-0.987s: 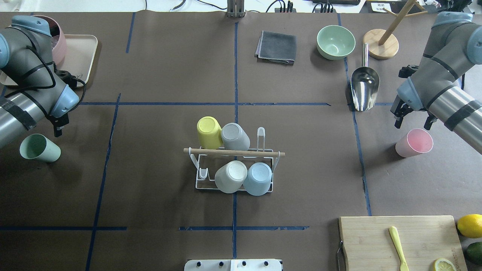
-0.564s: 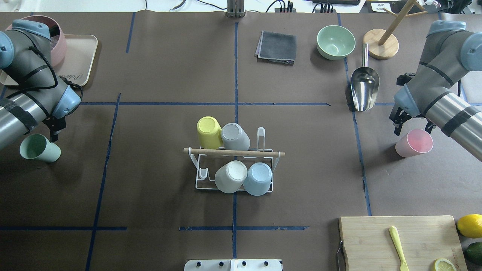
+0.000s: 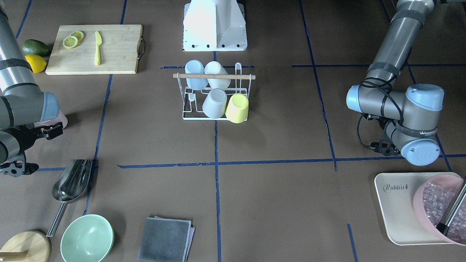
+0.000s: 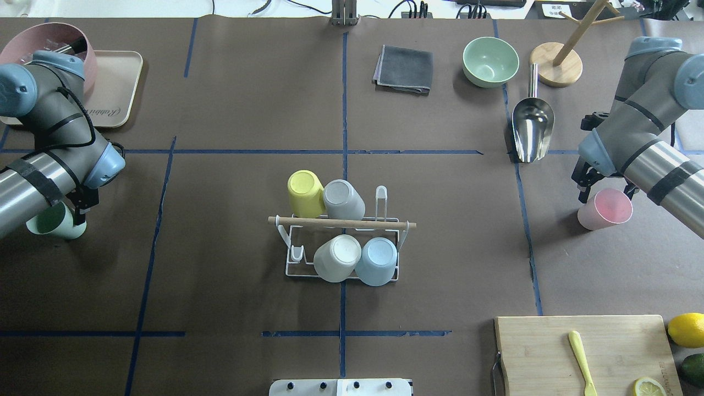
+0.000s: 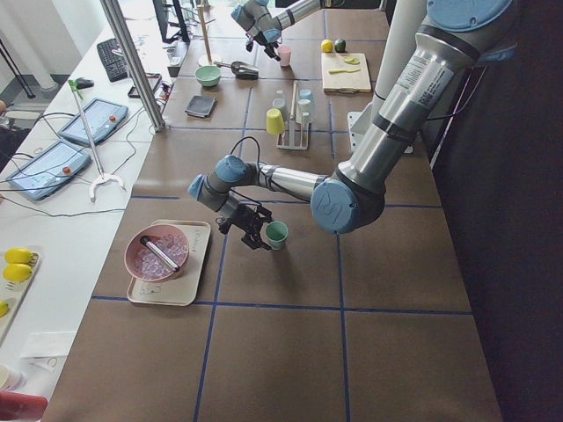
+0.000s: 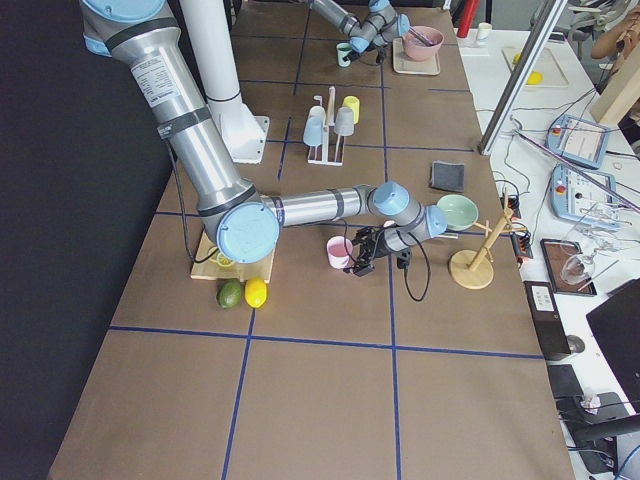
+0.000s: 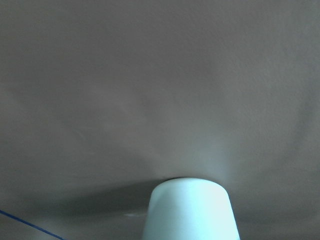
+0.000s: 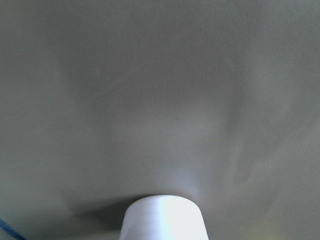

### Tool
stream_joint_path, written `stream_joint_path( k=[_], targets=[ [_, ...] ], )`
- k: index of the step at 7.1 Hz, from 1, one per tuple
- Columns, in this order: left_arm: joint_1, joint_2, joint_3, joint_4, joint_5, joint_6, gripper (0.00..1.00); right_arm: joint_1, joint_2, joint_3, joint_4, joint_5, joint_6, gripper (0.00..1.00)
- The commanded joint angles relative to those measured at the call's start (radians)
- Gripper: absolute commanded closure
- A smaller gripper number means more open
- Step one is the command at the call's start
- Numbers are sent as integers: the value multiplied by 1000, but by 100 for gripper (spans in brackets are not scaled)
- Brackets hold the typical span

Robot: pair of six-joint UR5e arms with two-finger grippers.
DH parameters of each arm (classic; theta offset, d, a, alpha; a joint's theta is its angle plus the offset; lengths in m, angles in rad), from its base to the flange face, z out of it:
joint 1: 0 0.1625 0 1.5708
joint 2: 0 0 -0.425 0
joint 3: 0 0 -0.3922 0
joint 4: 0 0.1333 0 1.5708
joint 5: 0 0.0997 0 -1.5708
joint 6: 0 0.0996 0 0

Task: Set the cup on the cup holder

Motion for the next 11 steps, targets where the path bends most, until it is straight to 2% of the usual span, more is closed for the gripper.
stream_joint_path(
  k=[1, 6, 7, 8, 9, 10, 11],
  targets=[
    [6, -7, 3, 51, 0, 0, 0, -1, -2, 2, 1, 19, -5, 0],
    [28, 17, 3, 61, 0, 0, 0, -22, -34, 3, 6, 59, -25, 0],
    [29, 17, 2, 59, 2, 3, 17, -28, -34, 3, 6, 62, -27, 0],
    [29, 16, 2, 61, 3, 3, 52, -33, -34, 3, 6, 64, -27, 0],
    [28, 16, -6, 61, 5, 3, 72, -36, -34, 3, 4, 64, -27, 0],
    [22, 14, -10, 62, 3, 3, 84, -42, -34, 3, 3, 64, -27, 2],
    [7, 7, -27, 87, 2, 5, 92, -42, -34, 3, -3, 67, -25, 46]
  ],
)
